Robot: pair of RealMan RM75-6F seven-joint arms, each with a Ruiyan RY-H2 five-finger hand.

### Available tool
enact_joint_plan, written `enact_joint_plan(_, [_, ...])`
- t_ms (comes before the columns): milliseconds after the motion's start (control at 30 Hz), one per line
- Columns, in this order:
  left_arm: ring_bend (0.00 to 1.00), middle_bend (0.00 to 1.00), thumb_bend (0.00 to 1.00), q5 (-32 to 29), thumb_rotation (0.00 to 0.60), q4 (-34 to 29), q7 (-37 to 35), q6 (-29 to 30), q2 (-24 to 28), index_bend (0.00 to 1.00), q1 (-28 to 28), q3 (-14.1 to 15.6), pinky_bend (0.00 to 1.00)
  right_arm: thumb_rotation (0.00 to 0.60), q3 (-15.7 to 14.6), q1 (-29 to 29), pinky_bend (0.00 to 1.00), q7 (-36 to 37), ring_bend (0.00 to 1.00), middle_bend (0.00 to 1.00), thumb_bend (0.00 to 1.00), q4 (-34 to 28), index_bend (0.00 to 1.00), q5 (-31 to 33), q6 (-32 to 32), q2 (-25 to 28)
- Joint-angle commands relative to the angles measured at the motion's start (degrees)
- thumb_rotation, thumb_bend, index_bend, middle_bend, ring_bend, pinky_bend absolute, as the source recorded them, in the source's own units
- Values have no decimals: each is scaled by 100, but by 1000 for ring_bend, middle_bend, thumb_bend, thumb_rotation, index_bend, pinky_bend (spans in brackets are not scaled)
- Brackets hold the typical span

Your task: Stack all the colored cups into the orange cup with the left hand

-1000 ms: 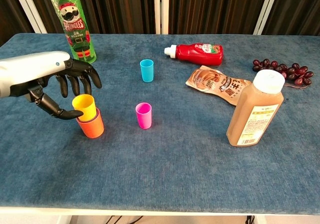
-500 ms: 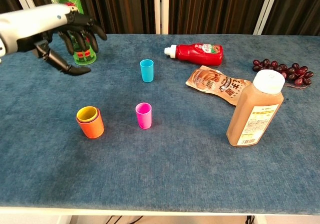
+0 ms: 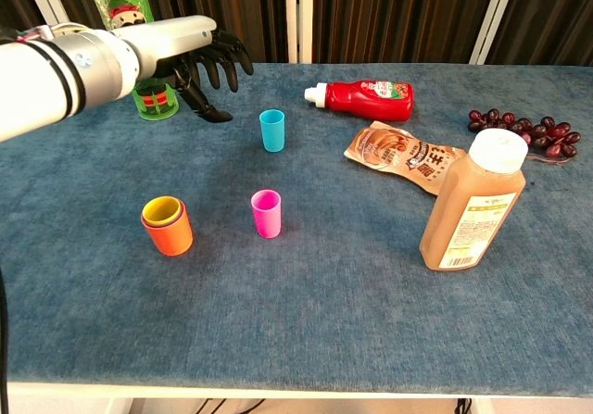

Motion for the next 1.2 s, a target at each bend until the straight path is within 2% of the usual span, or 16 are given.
enact_joint_plan(33, [308, 318, 223, -235, 600, 518, 108, -212, -355, 257, -327, -41, 413, 600, -5, -1, 0, 0, 0, 0, 172, -4, 0, -14, 8, -12])
enact_joint_plan(267, [308, 315, 223, -427, 600, 1330, 69, -496, -828, 262, -720, -106, 412, 600, -21, 16, 0, 18, 0, 0, 172, 9, 0, -11, -43, -47])
enact_joint_plan(600, [308, 322, 223, -557, 600, 2042, 31, -758, -1159, 293, -1023, -100, 418, 600, -11, 31, 0, 145, 0, 0, 173, 76, 0, 12, -73, -41])
enact_joint_plan(800, [330, 356, 224, -687, 600, 2283, 141, -821, -1266, 367, -1106, -34, 449, 600, 2, 28, 0, 226, 0, 0, 174, 120, 0, 32, -67, -22])
enact_joint_plan(1200, [397, 424, 234, -572, 600, 2560, -12, -800, -1470, 408, -1155, -19, 504, 600, 3, 41, 0, 360, 0, 0, 173, 261, 0, 78, -125, -79])
